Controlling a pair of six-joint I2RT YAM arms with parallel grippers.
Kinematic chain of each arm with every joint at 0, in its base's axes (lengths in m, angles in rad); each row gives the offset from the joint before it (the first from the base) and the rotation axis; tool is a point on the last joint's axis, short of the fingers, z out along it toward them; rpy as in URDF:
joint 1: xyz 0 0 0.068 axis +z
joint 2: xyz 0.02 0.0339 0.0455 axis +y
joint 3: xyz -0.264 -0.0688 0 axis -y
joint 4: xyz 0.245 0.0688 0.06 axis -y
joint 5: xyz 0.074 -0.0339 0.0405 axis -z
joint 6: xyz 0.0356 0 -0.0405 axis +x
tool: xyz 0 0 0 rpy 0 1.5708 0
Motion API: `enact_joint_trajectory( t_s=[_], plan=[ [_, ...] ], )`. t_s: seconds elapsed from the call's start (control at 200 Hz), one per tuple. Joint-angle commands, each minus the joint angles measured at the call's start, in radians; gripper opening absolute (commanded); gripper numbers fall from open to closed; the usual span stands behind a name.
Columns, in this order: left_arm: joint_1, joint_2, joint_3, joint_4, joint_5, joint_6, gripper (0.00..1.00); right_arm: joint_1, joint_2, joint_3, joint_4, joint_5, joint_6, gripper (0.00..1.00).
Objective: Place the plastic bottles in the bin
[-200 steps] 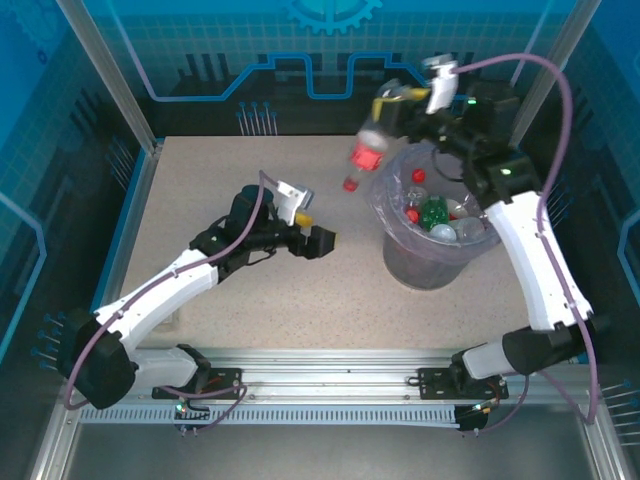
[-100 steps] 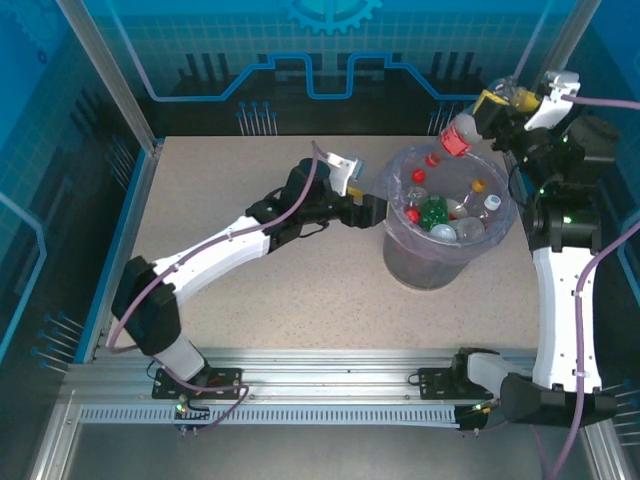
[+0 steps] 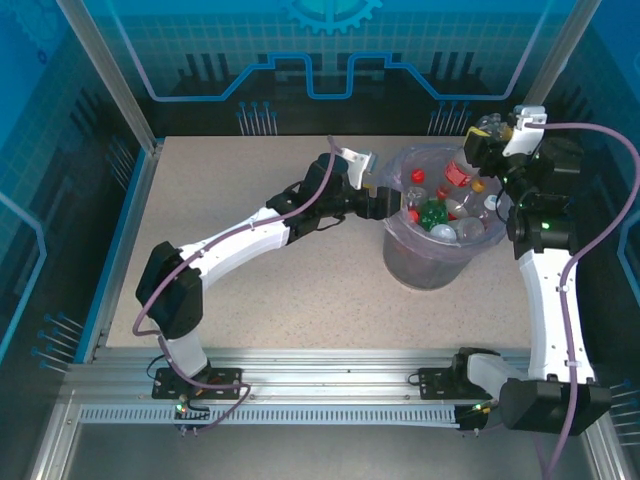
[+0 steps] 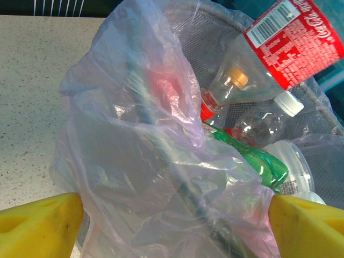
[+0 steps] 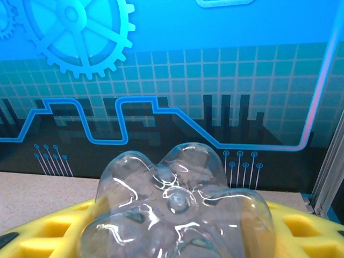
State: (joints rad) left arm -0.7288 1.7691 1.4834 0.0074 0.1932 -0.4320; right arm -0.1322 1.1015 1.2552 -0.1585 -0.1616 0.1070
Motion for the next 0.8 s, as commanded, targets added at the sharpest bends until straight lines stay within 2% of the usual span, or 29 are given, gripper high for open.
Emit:
enact_joint_trajectory(
  t_s=[0.0, 0.235, 0.57, 0.795],
  plan=[
    [-0.006, 0.02, 0.004, -0.018, -0.028, -0.007, 0.89, 0.012, 0.012, -0.048, 0.11, -0.031, -0.057, 0.25],
    [-0.008, -0.005, -0.06, 0.004, -0.031, -0.03, 0.88, 0.05, 0.058, -0.101, 0.162, -0.065, -0.052, 0.25],
    [-0.012, 0.009, -0.07, 0.008, -0.029, -0.037, 0.87, 0.114, 0.107, -0.18, 0.081, -0.082, -0.085, 0.25],
    [-0.012, 0.011, -0.067, 0.003, -0.031, -0.039, 0.87, 0.145, 0.118, -0.299, 0.065, -0.032, -0.049, 0.26]
  ],
)
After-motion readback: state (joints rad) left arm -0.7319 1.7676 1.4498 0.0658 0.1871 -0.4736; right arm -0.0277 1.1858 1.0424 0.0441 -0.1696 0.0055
